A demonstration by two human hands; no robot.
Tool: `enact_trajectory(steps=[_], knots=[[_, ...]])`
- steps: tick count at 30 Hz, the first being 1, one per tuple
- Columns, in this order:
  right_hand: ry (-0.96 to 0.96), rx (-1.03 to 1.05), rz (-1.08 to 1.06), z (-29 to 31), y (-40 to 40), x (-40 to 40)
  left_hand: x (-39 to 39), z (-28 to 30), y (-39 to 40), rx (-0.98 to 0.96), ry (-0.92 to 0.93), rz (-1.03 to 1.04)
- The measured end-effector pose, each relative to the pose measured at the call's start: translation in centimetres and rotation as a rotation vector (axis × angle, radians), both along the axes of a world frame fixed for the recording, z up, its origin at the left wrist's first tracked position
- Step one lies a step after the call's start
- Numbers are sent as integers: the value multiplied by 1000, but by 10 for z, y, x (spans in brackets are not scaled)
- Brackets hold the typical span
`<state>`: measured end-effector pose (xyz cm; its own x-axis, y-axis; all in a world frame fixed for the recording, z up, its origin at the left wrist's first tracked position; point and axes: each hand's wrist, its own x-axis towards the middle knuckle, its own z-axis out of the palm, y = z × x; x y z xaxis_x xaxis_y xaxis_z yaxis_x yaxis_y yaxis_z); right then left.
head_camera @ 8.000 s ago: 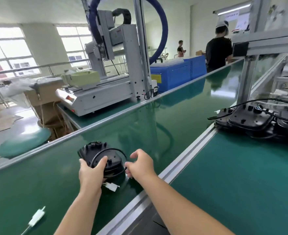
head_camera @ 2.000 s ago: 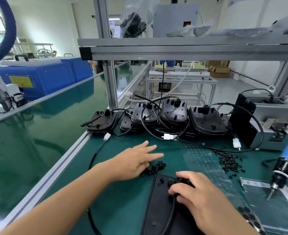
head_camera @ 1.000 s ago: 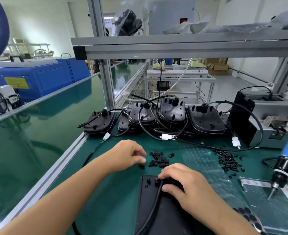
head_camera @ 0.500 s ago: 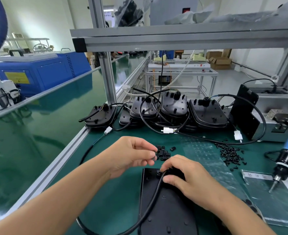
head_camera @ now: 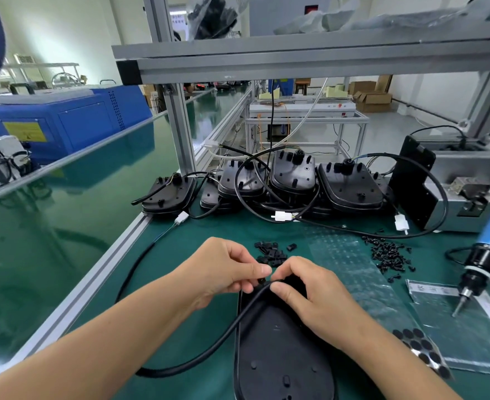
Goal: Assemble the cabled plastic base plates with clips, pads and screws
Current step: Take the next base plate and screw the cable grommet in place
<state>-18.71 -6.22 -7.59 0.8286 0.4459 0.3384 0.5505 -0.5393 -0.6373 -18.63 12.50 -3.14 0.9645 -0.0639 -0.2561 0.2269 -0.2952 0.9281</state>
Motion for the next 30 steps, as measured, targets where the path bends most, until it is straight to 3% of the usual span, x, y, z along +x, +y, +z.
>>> enact_trajectory(steps=[4, 16, 22, 27, 30], knots=[[-9, -7, -11, 0, 1, -1, 1, 3, -2, 141, -60, -21], [-13, 18, -34, -2, 4, -3, 4, 12, -6, 200, -85, -52], [-37, 24, -31, -2, 3, -4, -2, 3, -8, 364, -194, -55], [-32, 37, -49, -5, 4, -4, -7, 5, 4, 374, -211, -230], [-16, 61, -63, -4, 5, -3, -6, 3, 2, 422, -254, -230]])
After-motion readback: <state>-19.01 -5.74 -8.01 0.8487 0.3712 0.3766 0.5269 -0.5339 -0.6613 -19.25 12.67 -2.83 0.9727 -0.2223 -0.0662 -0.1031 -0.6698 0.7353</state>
